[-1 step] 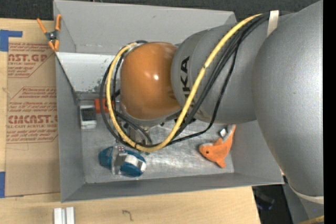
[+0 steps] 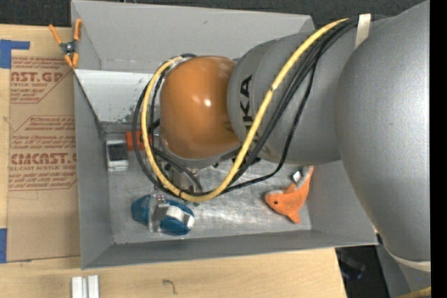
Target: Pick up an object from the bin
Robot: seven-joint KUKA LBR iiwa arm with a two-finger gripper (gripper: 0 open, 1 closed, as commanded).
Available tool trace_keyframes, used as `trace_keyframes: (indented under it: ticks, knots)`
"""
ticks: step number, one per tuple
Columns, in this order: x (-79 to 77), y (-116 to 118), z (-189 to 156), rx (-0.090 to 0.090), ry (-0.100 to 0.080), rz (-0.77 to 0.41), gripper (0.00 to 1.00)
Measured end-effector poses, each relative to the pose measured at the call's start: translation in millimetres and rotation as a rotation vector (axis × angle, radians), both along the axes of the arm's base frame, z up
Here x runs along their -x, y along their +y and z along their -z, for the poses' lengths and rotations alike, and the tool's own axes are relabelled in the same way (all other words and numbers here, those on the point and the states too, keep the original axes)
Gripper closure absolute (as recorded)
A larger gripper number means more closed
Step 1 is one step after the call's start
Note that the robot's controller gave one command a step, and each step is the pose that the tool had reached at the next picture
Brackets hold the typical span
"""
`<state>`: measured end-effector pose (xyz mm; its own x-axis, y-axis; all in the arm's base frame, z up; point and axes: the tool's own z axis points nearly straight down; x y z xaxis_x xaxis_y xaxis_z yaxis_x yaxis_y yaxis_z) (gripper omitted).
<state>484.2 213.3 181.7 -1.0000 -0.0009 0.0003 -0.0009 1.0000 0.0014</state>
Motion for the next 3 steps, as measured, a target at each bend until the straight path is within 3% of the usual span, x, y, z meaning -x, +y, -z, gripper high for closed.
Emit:
trace_keyframes:
  ticks: [1,2,3]
  knots:
    - [0.6,-6.8,61.3,-0.002,-0.005,0.062,0.0]
    - [-9.6,-22.6,109.4,-0.003,0.002,-0.055,1.0]
    - [-9.8,-22.6,109.4,-0.003,0.001,-0.055,1.0]
